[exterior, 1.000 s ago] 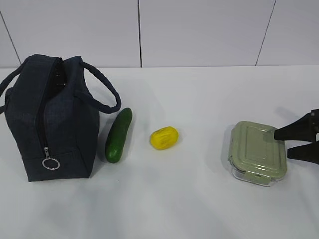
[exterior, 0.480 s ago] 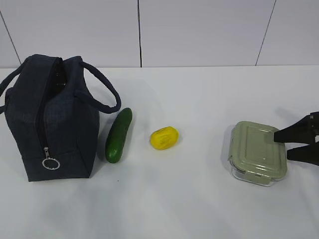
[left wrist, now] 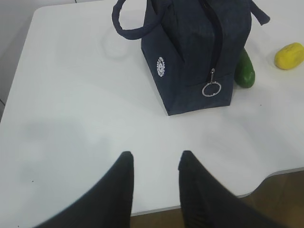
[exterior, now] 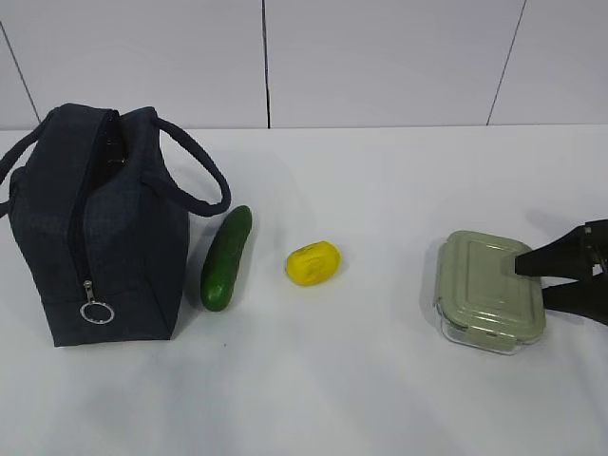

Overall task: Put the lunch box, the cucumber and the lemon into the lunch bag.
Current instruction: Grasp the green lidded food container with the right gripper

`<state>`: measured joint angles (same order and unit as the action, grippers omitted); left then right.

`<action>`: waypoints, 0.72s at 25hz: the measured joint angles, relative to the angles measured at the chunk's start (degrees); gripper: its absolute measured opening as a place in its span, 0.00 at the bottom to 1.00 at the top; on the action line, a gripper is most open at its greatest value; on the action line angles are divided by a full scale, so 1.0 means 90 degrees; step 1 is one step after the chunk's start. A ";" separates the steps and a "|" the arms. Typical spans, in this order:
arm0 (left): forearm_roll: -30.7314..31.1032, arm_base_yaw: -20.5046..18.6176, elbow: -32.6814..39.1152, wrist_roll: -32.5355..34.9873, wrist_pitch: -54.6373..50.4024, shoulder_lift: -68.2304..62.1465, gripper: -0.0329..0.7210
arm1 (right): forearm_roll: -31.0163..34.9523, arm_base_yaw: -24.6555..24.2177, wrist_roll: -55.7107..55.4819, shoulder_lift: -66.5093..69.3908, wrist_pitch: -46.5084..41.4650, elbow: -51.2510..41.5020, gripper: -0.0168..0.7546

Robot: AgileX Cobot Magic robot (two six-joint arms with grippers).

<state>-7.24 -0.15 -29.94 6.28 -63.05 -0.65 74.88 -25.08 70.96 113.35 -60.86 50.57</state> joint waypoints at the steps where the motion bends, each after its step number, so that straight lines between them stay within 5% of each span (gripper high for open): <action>1: 0.0000 0.0000 0.0000 0.0000 0.0000 0.0000 0.36 | 0.0029 0.0000 0.0032 0.0046 -0.0023 0.0004 0.75; 18: 0.0000 0.0000 0.0000 0.0000 0.0000 0.0000 0.36 | 0.0255 0.0000 0.0424 0.0343 -0.0275 0.0014 0.74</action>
<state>-7.24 -0.15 -29.94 6.28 -63.05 -0.65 77.18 -25.08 74.78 116.44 -63.34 50.70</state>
